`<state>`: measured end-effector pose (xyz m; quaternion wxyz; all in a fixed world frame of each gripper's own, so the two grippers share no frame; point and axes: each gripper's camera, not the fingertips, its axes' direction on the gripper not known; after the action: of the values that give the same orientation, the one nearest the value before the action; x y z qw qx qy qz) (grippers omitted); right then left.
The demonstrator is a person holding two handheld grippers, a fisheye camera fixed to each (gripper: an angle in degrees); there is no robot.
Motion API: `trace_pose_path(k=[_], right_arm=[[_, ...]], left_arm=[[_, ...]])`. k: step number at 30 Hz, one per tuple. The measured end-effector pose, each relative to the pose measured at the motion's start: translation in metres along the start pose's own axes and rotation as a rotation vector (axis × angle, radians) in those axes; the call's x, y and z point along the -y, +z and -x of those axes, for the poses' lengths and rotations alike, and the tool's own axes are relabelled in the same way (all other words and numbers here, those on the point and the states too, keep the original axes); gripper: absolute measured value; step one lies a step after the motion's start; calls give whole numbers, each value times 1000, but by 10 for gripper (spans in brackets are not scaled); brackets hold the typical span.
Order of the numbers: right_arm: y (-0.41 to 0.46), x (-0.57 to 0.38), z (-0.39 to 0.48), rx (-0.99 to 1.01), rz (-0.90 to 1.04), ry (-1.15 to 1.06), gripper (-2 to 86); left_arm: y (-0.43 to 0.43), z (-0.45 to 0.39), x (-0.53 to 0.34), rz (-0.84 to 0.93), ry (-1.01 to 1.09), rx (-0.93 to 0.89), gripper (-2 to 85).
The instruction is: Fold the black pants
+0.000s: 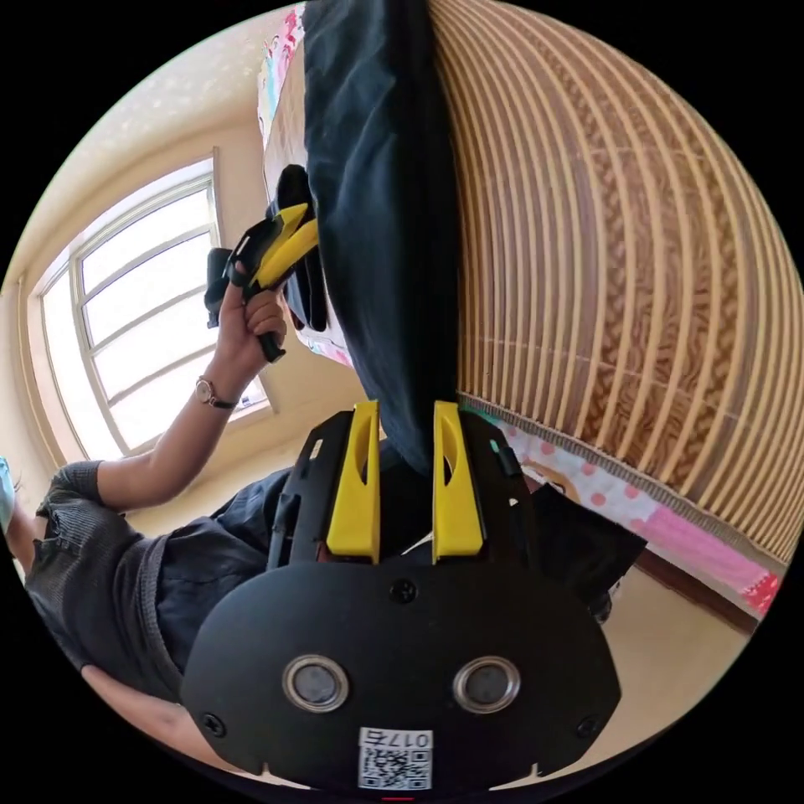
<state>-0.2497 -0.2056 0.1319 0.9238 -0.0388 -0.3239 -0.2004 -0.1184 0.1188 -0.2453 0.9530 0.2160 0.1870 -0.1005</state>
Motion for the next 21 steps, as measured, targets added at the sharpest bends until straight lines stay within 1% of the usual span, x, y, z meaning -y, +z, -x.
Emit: trace_pose_path(k=[2, 6, 9, 10, 14, 17, 21], right_arm=[[-20, 12, -13, 62, -88, 11, 103], [-50, 62, -39, 160, -232, 11, 121], [-48, 102, -53, 234, -262, -3, 127], [-46, 110, -55, 247, -256, -13, 126], [-24, 142, -56, 278, -194, -30, 96], [-19, 127, -43, 275, -178, -83, 79], [-35, 67, -12, 355, -230, -220, 39]], left_arm=[[-4, -2, 12, -8, 22, 6, 95], [6, -3, 45, 42, 69, -76, 121], [17, -9, 63, 76, 102, -120, 125], [22, -11, 70, 95, 109, -150, 124], [37, -14, 81, 143, 106, -174, 102], [41, -19, 75, 195, 85, -224, 84], [7, -48, 34, 164, 198, -326, 53]])
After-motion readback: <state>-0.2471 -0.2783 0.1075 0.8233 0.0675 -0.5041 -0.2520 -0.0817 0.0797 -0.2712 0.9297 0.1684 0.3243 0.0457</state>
